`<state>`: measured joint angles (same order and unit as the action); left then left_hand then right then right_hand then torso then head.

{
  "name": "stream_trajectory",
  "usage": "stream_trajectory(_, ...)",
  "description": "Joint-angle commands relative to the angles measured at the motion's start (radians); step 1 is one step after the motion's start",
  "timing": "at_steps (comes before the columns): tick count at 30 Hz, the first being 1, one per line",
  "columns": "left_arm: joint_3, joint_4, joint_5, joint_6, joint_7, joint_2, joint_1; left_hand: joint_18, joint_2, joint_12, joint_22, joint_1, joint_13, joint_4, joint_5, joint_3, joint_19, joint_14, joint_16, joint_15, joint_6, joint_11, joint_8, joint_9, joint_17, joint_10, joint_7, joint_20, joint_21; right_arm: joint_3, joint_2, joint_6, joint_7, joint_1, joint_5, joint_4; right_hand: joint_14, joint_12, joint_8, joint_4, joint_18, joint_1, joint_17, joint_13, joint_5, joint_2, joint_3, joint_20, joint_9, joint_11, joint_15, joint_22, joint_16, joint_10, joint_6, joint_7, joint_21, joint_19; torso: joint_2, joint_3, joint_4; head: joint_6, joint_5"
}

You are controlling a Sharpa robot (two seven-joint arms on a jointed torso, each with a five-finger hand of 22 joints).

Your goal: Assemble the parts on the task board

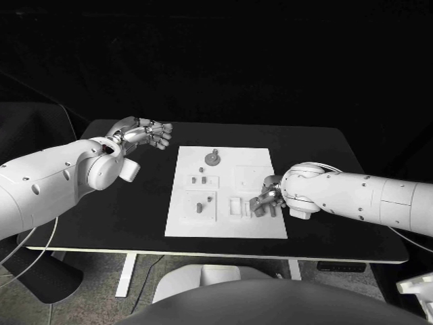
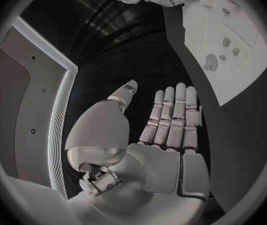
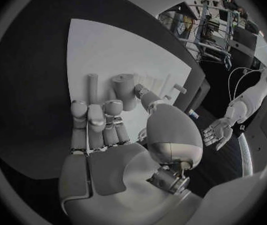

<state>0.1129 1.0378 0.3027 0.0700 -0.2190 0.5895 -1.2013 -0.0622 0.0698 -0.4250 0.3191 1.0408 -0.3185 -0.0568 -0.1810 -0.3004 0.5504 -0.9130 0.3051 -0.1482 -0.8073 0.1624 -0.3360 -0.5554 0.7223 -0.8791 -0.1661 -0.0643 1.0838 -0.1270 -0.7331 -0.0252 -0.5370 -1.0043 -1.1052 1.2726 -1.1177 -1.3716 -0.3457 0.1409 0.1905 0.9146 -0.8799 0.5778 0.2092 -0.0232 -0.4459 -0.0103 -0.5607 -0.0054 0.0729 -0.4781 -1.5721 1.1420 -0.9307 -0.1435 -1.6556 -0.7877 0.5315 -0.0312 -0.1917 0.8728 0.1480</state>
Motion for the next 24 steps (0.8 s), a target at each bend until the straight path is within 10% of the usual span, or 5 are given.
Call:
stream_trajectory(1,-0.001,0.001,-0.003,-0.013,-0.005,-0.001,-0.001,0.005,0.003,0.006,0.001,-0.01,-0.002,0.0,-0.003,0.006,0.004,-0.008,-0.004,-0.001,-0.003,-0.002,0.003,0.0,-0.001,-0.008,0.002,-0.001,-0.006,0.002,-0.008,0.045,0.004,-0.008,0.067,0.022,-0.005,-0.007,-0.006,-0.002,0.012,0.029,-0.002,0.001,0.008,0.016,-0.002,0.001,-0.012,0.001,0.002,-0.002,-0.004,0.006,-0.019,-0.008,-0.091,-0.001,0.0,-0.0003,-0.0004,0.0,0.003)
stream_trajectory(24,-0.001,0.003,-0.003,-0.014,-0.001,0.0,-0.001,0.005,0.003,0.007,0.001,-0.011,-0.002,0.001,-0.003,0.007,0.004,-0.007,-0.004,-0.001,-0.004,-0.002,0.003,0.0,-0.002,-0.008,0.002,-0.001,-0.006,0.014,0.005,0.151,-0.013,-0.045,0.459,0.074,-0.011,-0.01,-0.011,-0.006,0.011,0.024,-0.003,0.003,0.011,0.008,0.003,0.003,-0.013,0.0,0.003,-0.003,-0.008,0.013,-0.032,-0.007,-0.095,-0.004,0.001,-0.0011,-0.0015,0.0,0.009)
